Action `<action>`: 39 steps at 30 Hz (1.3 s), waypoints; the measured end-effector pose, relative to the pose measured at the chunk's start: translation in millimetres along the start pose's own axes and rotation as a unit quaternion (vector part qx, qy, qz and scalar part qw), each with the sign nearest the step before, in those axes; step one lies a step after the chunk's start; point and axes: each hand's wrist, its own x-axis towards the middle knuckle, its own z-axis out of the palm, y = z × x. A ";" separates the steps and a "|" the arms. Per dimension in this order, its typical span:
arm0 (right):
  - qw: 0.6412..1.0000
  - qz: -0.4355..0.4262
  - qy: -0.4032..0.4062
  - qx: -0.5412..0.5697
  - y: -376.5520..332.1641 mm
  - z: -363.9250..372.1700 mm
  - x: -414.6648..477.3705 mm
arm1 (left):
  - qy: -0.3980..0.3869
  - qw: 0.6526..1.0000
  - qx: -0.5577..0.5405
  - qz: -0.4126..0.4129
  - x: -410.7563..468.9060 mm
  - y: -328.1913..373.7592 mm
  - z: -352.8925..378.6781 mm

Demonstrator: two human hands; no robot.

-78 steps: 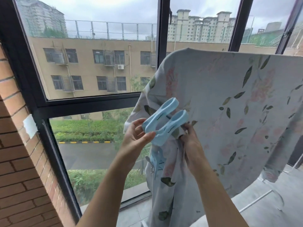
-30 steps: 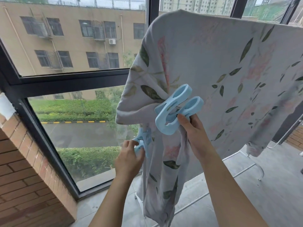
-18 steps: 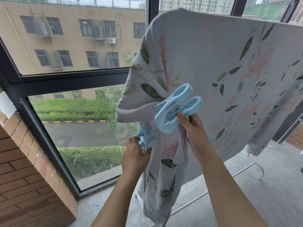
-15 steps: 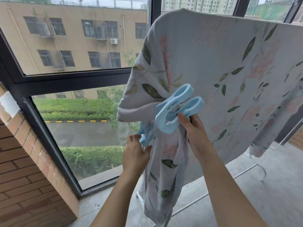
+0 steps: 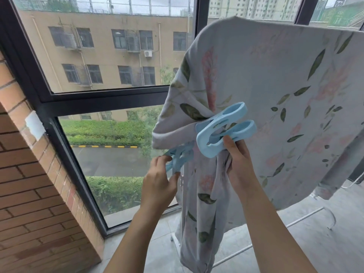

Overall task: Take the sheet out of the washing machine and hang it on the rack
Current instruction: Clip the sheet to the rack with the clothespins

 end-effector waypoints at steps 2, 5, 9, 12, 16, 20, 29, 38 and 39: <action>1.000 0.003 0.008 0.016 3.3 7.4 2.7 | 0.022 1.000 0.003 0.013 5.6 -3.0 -15.5; 0.999 0.008 0.012 0.043 8.7 14.6 6.2 | 0.032 0.999 0.010 0.033 11.9 -6.5 -35.4; 0.999 0.017 -0.005 0.040 15.4 23.0 5.3 | 0.052 0.998 0.008 0.026 4.8 -20.8 -56.1; 0.998 0.042 -0.035 -0.012 19.5 31.0 2.6 | 0.084 0.996 -0.011 -0.006 4.5 -32.2 -72.8; 0.992 0.072 -0.024 -0.099 29.9 49.3 3.1 | 0.142 0.989 -0.028 -0.019 18.1 -37.7 -96.9; 0.989 0.064 -0.021 -0.135 25.0 66.3 2.2 | 0.211 0.976 -0.010 -0.057 27.6 -44.1 -124.6; 0.979 0.029 -0.043 -0.198 16.6 99.4 9.2 | 0.244 0.962 -0.001 -0.126 17.4 -61.1 -149.7; 0.970 0.020 -0.139 -0.199 5.1 138.8 5.3 | 0.196 0.902 -0.347 -0.166 19.7 -22.1 -146.4; 0.967 0.028 -0.152 -0.201 7.1 139.2 2.9 | 0.193 0.860 -0.440 -0.172 22.4 -16.1 -144.0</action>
